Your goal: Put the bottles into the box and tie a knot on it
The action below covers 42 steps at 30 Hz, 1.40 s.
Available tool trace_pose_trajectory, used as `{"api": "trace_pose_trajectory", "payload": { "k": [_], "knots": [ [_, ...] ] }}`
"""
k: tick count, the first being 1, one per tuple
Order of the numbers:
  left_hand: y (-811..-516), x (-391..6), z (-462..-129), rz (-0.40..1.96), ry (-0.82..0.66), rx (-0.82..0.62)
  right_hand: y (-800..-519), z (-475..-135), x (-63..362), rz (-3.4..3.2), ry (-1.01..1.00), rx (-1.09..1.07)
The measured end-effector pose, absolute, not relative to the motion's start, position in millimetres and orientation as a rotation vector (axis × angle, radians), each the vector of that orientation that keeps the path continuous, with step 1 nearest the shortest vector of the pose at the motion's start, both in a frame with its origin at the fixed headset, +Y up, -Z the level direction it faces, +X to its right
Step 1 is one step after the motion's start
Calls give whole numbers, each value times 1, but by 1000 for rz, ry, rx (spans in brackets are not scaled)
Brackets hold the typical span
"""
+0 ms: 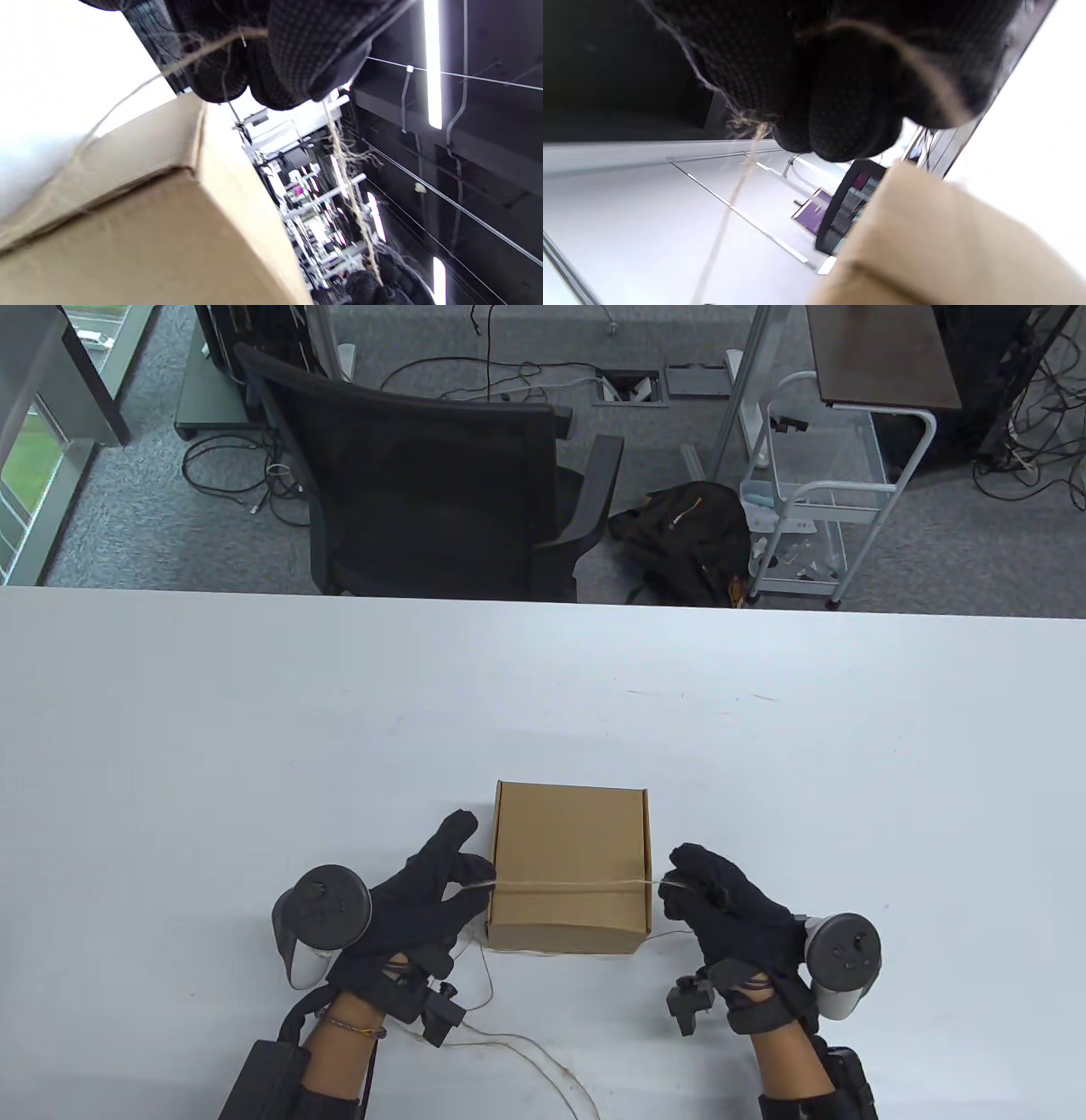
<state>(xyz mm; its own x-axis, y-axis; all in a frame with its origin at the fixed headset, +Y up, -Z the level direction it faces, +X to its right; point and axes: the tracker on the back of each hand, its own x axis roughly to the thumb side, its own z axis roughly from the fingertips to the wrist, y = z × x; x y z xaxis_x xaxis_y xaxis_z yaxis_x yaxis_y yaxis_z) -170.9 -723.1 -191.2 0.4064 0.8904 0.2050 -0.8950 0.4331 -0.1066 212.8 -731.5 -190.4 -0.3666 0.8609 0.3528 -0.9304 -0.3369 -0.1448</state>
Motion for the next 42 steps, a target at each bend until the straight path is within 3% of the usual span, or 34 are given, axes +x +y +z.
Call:
{"api": "trace_pose_trajectory", "payload": {
  "k": [5, 9, 14, 20, 25, 31, 38, 42],
  "knots": [
    [-736, -167, -197, 1255, -140, -17, -741, -195, 201, 2068, -409, 158],
    [-741, -162, -198, 1104, -121, 16, -750, -198, 195, 2053, -330, 159],
    [-732, -151, -188, 887, -204, 61, -750, -194, 196, 2071, -216, 207],
    [-725, -152, -174, 799, -202, 89, -743, -185, 198, 2103, -146, 304],
    [-722, -158, -171, 814, -216, 111, -736, -182, 200, 2122, -302, 301],
    [-718, -160, -175, 674, -287, 200, -728, -180, 201, 2331, -523, 374],
    [-724, -152, -180, 419, -373, 260, -733, -184, 191, 2559, -486, 426],
    [-730, -146, -181, 410, -354, 240, -738, -186, 188, 2644, -451, 446]
  ]
}}
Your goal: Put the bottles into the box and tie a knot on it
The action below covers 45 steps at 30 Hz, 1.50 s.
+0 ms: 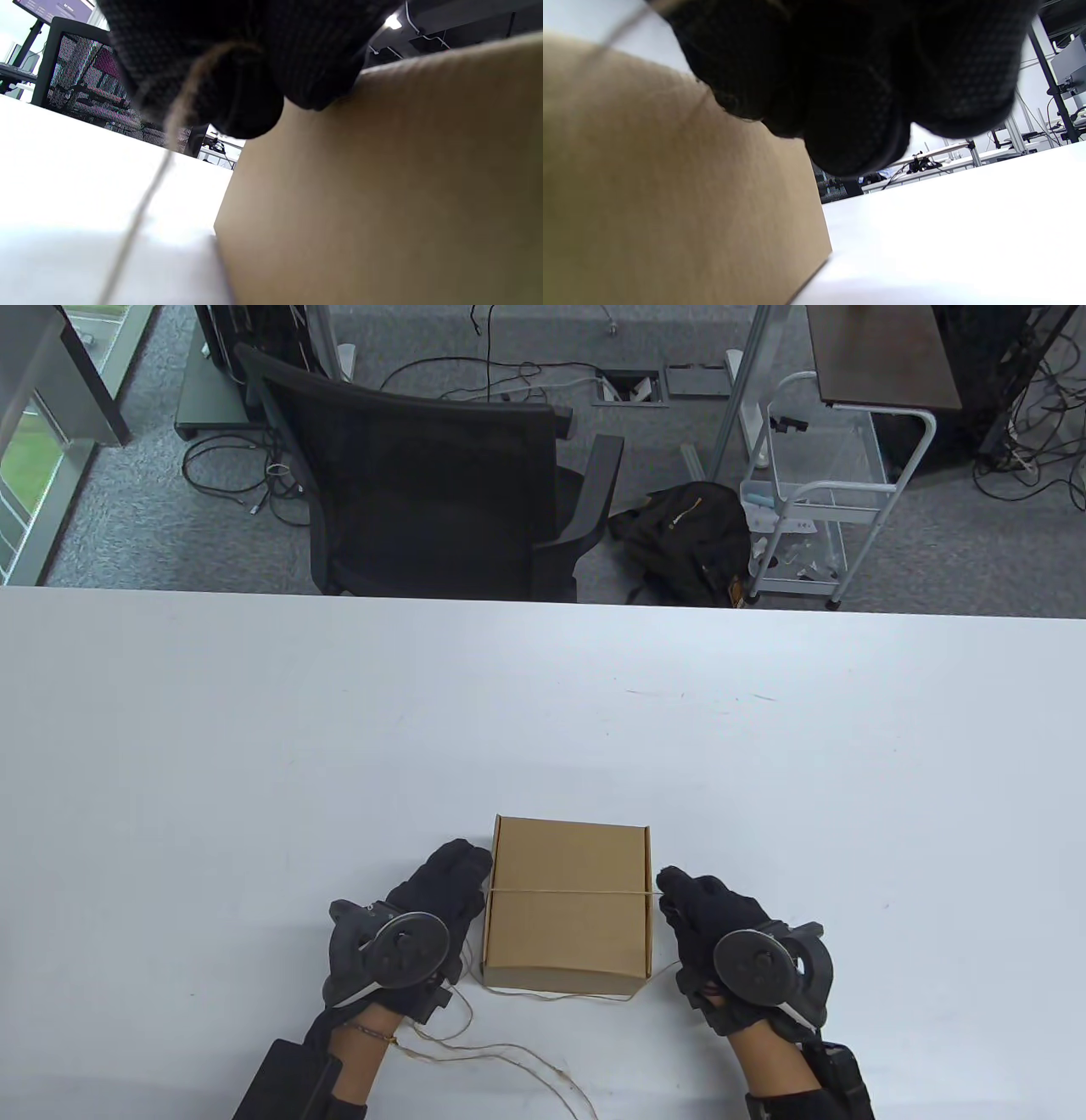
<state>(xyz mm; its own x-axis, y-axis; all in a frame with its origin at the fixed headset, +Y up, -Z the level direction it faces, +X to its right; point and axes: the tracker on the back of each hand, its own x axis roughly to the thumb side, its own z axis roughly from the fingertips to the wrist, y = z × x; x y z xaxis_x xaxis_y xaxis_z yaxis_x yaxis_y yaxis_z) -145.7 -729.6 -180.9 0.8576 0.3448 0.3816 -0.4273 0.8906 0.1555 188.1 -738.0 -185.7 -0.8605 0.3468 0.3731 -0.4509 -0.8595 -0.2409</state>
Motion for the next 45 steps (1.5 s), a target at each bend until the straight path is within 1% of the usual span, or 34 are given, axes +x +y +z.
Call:
{"api": "trace_pose_trajectory", "payload": {
  "k": [8, 11, 17, 20, 25, 26, 29, 31, 33, 36, 38, 40, 43, 45],
  "knots": [
    [-736, -147, -182, 408, -359, 184, -744, -187, 179, 2692, -385, 499],
    [-743, -147, -181, 363, -378, 161, -746, -188, 180, 2667, -355, 509],
    [-755, -147, -181, 355, -387, 74, -758, -192, 177, 2700, -135, 510],
    [-760, -143, -180, 322, -401, 40, -761, -192, 174, 2724, -140, 542],
    [-767, -139, -181, 269, -408, -13, -764, -192, 164, 2825, -79, 578],
    [-769, -138, -181, 263, -405, -19, -767, -192, 162, 2846, -9, 567],
    [-773, -135, -181, 231, -406, -59, -774, -197, 155, 2876, 121, 579],
    [-775, -133, -181, 229, -400, -55, -773, -195, 156, 2892, 103, 557],
    [-774, -133, -180, 268, -384, -47, -773, -194, 157, 2868, 90, 575],
    [-766, -139, -181, 365, -381, -38, -771, -195, 166, 2754, 88, 506],
    [-761, -147, -183, 495, -346, -15, -772, -197, 175, 2572, 87, 446],
    [-757, -155, -185, 628, -343, -33, -773, -199, 186, 2396, 111, 357],
    [-754, -163, -185, 853, -293, -35, -776, -202, 194, 2116, 137, 263],
    [-752, -167, -185, 931, -273, -41, -776, -202, 196, 1965, 164, 230]
  ]
}}
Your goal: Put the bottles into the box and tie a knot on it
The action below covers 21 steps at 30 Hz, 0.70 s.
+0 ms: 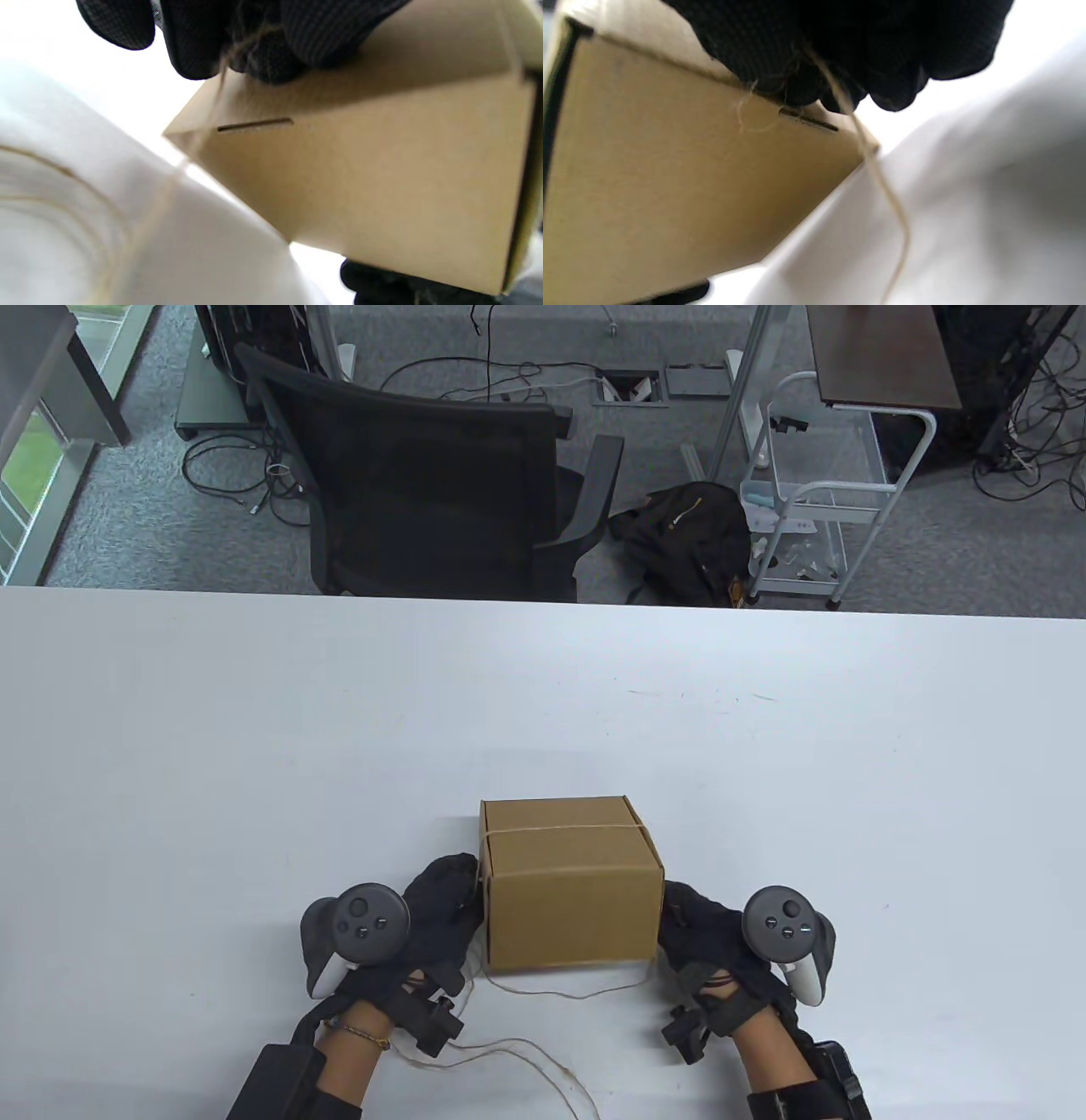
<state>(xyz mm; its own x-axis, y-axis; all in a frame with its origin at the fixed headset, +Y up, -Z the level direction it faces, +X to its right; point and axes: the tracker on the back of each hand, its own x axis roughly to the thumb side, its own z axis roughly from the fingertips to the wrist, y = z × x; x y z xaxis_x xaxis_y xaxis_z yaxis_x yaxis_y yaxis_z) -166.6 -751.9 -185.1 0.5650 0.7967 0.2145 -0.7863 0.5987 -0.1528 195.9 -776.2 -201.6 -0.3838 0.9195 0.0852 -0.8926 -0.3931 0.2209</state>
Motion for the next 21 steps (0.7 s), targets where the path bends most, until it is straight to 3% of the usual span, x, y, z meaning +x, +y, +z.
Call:
{"api": "trace_pose_trajectory", "payload": {
  "k": [3, 10, 14, 21],
  "knots": [
    [-750, -168, -184, 1078, -238, -60, -772, -199, 195, 1862, 156, 177],
    [-739, -168, -183, 1141, -155, -32, -763, -198, 200, 1786, 124, 120],
    [-742, -166, -187, 1046, -119, -32, -772, -201, 197, 1654, 232, 22],
    [-752, -169, -197, 1094, -61, -92, -775, -205, 197, 1763, 223, -4]
  ]
}}
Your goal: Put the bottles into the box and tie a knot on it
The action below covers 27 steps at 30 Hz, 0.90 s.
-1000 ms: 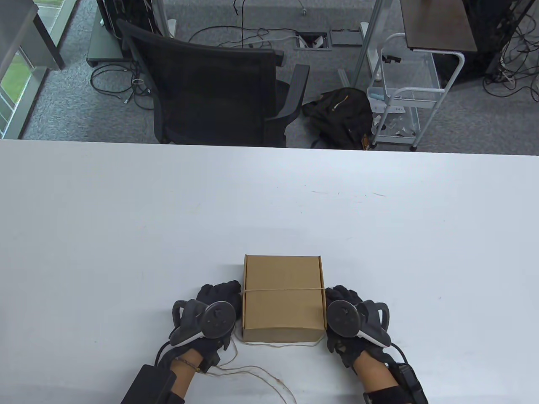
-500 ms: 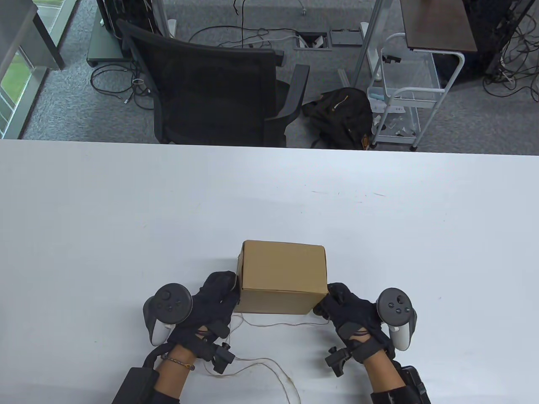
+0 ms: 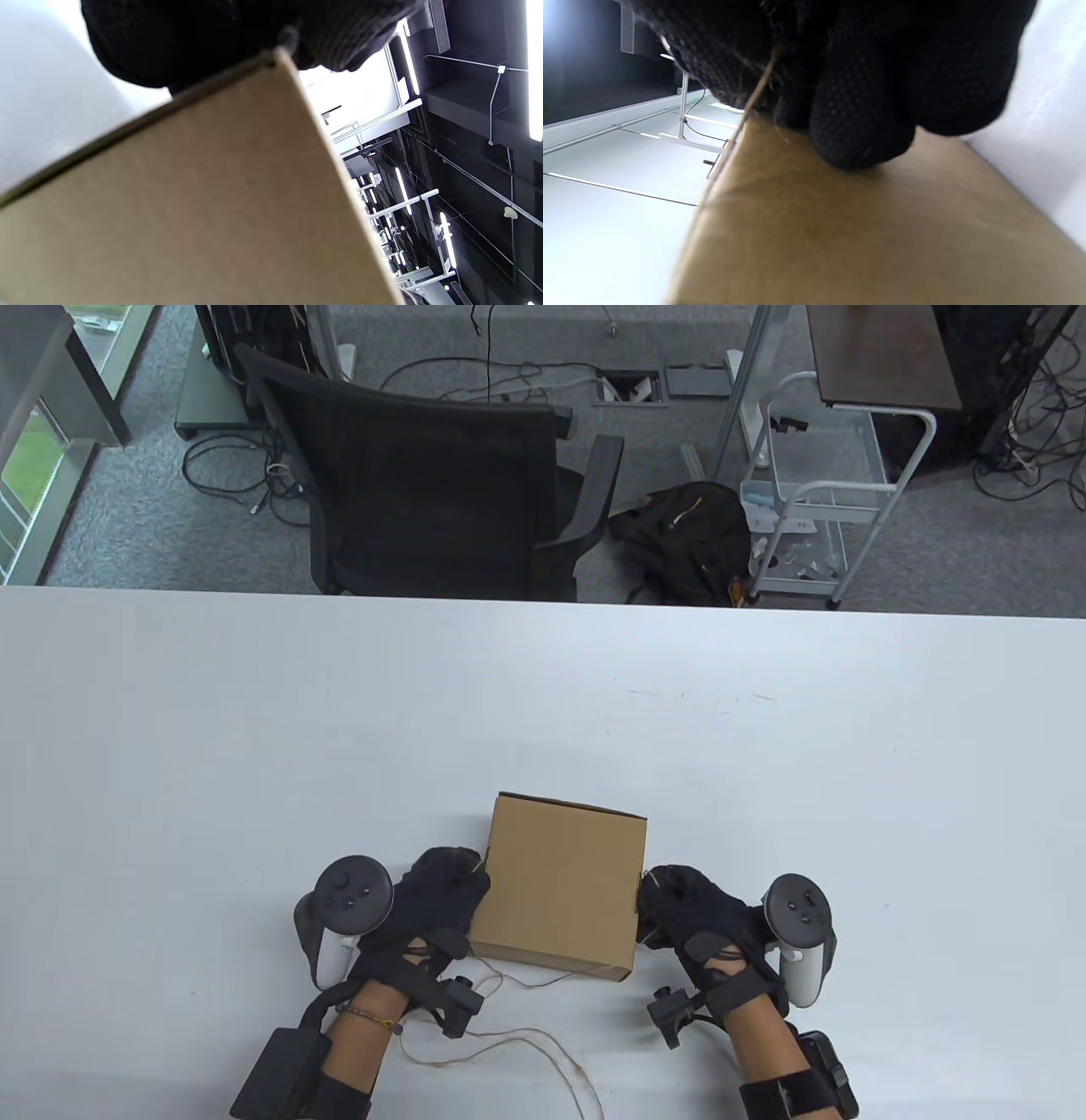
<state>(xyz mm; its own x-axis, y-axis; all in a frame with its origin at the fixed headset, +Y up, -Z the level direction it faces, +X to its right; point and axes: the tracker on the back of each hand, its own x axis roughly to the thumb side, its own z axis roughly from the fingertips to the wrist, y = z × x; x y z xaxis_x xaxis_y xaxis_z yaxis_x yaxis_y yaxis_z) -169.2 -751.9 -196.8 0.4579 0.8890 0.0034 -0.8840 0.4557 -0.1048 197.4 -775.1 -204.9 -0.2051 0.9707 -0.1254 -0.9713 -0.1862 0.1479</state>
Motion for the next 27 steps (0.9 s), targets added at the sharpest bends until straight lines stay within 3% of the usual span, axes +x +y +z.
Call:
{"api": "trace_pose_trajectory", "payload": {
  "k": [5, 9, 17, 21, 27],
  "knots": [
    [-757, -176, -194, 1163, -10, -74, -761, -201, 204, 1870, 337, -27],
    [-752, -177, -191, 1141, -21, -36, -742, -194, 199, 2152, 382, 91],
    [-737, -156, -183, 965, -116, 43, -713, -175, 167, 2537, -115, 525],
    [-730, -141, -179, 585, -217, 139, -709, -173, 160, 2591, -257, 771],
    [-732, -139, -185, 564, -263, 153, -718, -185, 169, 2481, -415, 776]
  ]
}}
